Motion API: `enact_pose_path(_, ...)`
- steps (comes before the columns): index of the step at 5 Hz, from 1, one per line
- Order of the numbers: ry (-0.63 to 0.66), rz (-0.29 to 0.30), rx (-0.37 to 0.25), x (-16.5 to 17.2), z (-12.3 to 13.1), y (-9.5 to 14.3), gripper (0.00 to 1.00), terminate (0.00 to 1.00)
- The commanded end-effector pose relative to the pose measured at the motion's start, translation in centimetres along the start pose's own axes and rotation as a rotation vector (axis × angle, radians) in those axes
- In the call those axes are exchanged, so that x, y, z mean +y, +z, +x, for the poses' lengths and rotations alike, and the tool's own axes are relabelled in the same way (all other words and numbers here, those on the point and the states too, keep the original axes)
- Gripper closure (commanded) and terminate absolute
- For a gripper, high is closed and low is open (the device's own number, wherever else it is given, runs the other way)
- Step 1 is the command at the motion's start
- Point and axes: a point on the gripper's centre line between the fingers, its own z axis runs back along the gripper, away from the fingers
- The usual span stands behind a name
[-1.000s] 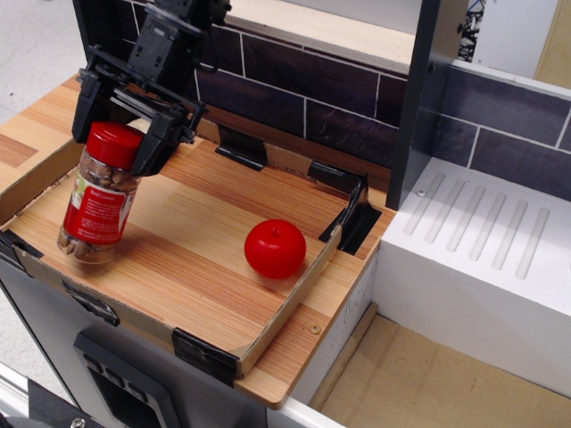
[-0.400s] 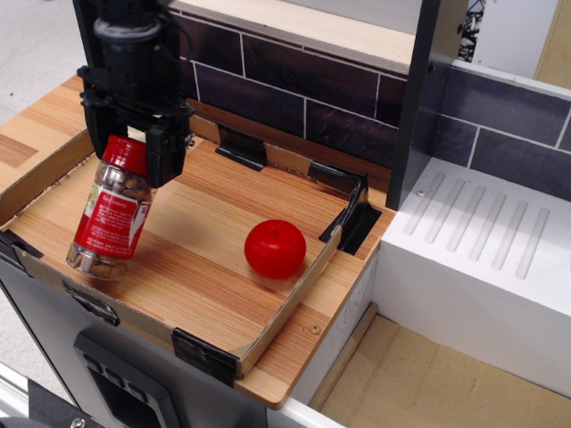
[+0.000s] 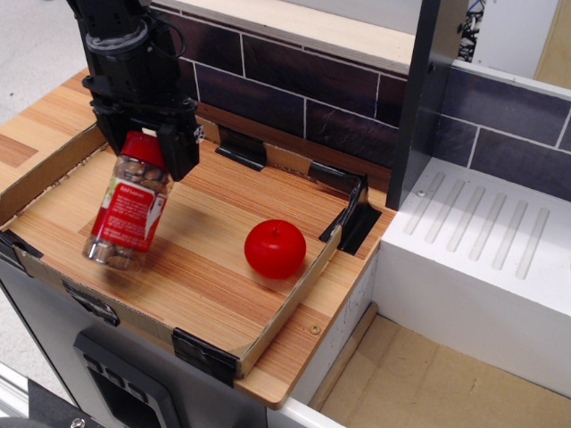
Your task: Topple basil bottle
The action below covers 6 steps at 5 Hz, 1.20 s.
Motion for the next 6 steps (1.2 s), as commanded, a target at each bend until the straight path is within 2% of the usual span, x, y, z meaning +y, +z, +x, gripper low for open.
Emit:
enact_pose_path(1, 0.086, -0.019, -0.152, -0.2, 1.7, -0.2, 0.00, 0.00)
enact_pose_path(3, 0.165, 0.034, -0.166, -0.4, 2.1, 0.3, 0.00, 0.00)
enact_pose_path(4, 0.219, 0.031, -0.183, -0.5, 2.5, 1.9, 0.00, 0.00)
enact_pose_path(5, 0.296, 0.080, -0.203, -0.8, 3.1, 3.7, 0.00, 0.00)
enact_pose_path(6, 0.311, 0.076, -0.177, -1.0, 3.5, 5.6, 0.00, 0.00)
